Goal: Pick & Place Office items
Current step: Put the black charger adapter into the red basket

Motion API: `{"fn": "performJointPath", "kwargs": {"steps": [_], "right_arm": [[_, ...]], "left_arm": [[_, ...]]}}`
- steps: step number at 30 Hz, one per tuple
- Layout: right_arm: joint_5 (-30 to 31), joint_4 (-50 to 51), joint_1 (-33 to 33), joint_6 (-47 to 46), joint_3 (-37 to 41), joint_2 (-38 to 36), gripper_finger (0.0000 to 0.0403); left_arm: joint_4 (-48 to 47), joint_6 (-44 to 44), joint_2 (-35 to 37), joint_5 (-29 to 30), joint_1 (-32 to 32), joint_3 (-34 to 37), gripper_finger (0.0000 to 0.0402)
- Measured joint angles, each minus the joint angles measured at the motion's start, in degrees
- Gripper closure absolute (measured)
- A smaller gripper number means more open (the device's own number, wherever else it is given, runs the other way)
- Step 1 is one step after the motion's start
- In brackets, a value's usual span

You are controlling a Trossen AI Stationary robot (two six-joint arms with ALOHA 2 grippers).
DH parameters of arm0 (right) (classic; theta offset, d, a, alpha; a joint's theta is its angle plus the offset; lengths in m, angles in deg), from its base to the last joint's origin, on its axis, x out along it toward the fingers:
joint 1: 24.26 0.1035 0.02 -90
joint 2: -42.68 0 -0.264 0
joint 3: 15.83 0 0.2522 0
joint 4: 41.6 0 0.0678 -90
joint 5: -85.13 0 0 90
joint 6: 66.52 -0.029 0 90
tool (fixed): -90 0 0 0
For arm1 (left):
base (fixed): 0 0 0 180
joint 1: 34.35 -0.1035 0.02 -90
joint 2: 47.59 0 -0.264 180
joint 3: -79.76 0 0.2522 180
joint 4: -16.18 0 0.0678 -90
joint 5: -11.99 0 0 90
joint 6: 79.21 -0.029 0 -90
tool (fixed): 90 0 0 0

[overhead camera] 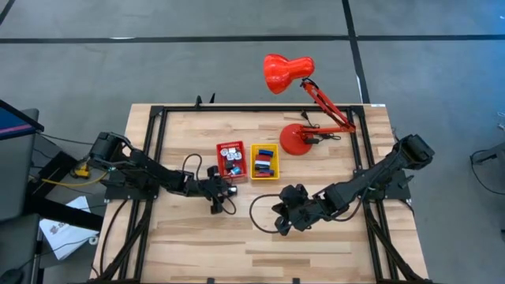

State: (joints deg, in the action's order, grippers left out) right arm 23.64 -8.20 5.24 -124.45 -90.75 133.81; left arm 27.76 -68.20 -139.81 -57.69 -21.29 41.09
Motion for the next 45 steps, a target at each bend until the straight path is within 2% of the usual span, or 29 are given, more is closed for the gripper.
{"fn": "performJointPath", "kwargs": {"steps": [6, 10, 15, 19, 21, 23, 26, 30, 34, 36, 40, 45], "right_arm": [[-0.04, 0.0, 0.0, 0.35, -0.02, 0.0, 0.0381], [-0.09, -0.07, 0.02, 1.12, -0.03, 0.02, 0.0381], [-0.11, -2.02, -0.95, 2.24, -0.04, 0.04, 0.0381], [-0.46, -6.51, -4.36, -3.64, -0.04, -0.27, 0.0381], [-1.98, -12.23, -6.73, -3.93, -0.04, -0.85, 0.0381], [-4.26, -19.75, -8.28, 5.22, -0.06, -1.51, 0.0381], [-8.61, -31.48, -9.83, 23.69, -0.19, -1.52, 0.0381], [-9.39, -39.27, -12.23, 33.95, -1.1, -1.51, 0.0381], [-9.37, -38.8, -14.82, 38.75, -4.51, -1.49, 0.0381], [-12.91, -35.38, -16.4, 38.81, -7.04, -1.49, 0.0381], [-20.3, -25.32, -19.37, 37.99, -12.52, -1.46, 0.0381], [-22.51, -15.4, -21.32, 37.1, -16.38, -1.46, 0.0381]], "left_arm": [[0.2, 0.02, 0.0, -0.85, 0.06, 0.0, 0.026], [-0.64, 3.18, 3.51, -4.72, 0.37, -0.61, 0.0261], [-3.96, 8.24, 15.33, -6.87, 0.45, -2.79, 0.0252], [-4.57, 6.03, 25.65, -5.83, 0.15, -4.15, 0.0251], [-4.65, 4.92, 29.37, -5.34, -0.01, -4.44, 0.0255], [-4.31, 5.34, 32.48, -5.38, -0.05, -4.46, 0.0256], [-4.24, 9.16, 35.82, -5.69, -0.11, -4.42, 0.0252], [-4.29, 14.72, 38.16, -7.0, 0.04, -4.42, 0.0253], [-4.42, 19.95, 38.02, -12.59, 0.04, -4.42, 0.0254], [-4.44, 23.0, 37.22, -14.74, 0.05, -4.42, 0.0253], [-4.58, 25.27, 35.2, -15.02, 0.48, -4.42, 0.0255], [-3.06, 25.29, 32.58, -15.02, 0.48, -4.37, 0.0254]]}}
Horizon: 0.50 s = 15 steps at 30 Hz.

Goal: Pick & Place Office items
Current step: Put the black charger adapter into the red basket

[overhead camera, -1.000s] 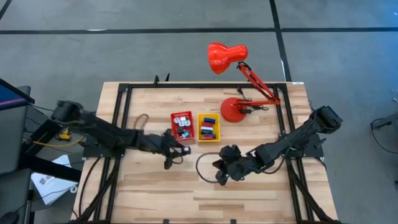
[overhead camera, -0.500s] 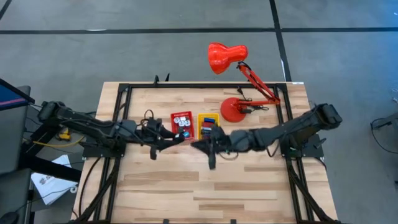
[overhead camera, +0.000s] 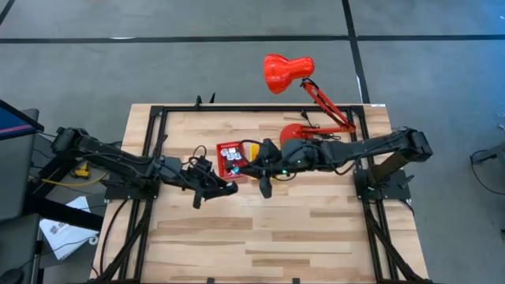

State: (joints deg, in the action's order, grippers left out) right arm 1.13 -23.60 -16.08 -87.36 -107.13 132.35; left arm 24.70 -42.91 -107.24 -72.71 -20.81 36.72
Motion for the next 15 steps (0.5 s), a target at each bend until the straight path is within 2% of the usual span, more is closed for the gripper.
{"fn": "performJointPath", "kwargs": {"steps": [5, 15], "right_arm": [[-1.76, -0.47, -0.28, -3.34, -0.06, 2.08, 0.0381], [-8.61, -5.78, -0.23, -8.15, -0.1, 8.56, 0.0381]], "left_arm": [[4.4, -0.02, -1.56, -0.02, 0.0, 0.0, 0.0254], [3.47, 0.02, -1.69, -2.34, 0.02, 0.07, 0.0254]]}}
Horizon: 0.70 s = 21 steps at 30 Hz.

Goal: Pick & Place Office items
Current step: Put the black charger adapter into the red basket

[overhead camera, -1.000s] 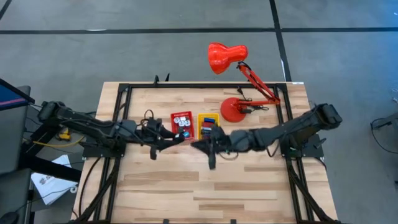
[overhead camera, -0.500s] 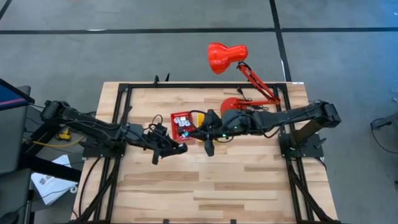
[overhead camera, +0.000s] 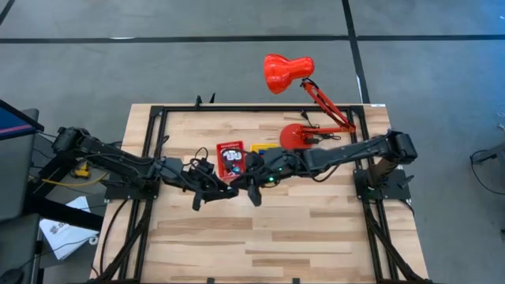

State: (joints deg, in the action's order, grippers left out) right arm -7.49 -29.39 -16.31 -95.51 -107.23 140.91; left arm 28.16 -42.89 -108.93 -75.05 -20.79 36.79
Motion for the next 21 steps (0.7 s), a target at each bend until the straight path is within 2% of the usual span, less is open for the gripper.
{"fn": "performJointPath", "kwargs": {"steps": [21], "right_arm": [[-2.95, 2.76, 1.34, -0.14, -0.09, 0.33, 0.0381]], "left_arm": [[-0.69, -0.46, 0.0, -1.92, -0.09, -0.02, 0.0254]]}}
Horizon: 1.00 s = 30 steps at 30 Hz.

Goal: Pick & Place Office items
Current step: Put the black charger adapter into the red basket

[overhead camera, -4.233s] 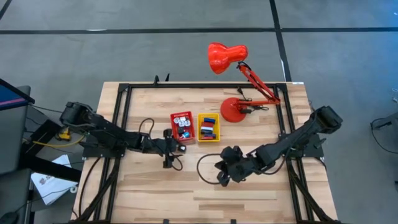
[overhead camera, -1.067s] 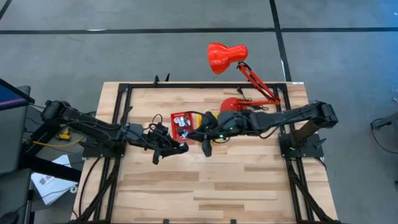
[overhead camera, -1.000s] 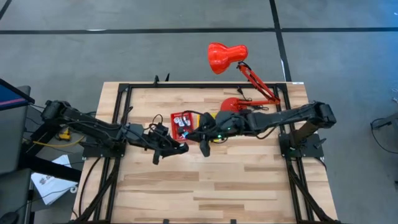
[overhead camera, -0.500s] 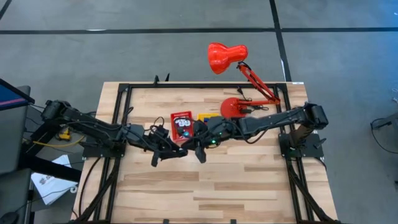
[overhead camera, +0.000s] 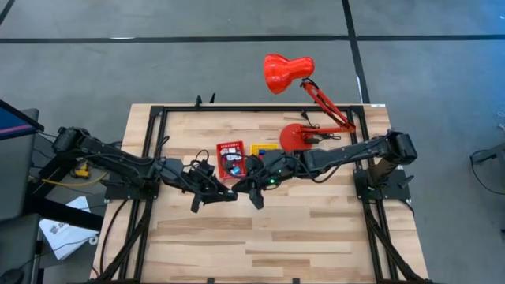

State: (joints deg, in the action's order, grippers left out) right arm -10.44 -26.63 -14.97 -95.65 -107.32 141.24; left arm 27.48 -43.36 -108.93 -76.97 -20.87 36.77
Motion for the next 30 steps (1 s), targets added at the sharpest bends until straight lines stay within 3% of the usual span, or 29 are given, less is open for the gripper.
{"fn": "performJointPath", "kwargs": {"steps": [30], "right_arm": [[-0.85, 2.13, 2.37, -0.46, 0.15, 0.17, 0.0381]], "left_arm": [[0.93, -0.02, 0.15, 0.52, -0.02, -0.02, 0.0254]]}}
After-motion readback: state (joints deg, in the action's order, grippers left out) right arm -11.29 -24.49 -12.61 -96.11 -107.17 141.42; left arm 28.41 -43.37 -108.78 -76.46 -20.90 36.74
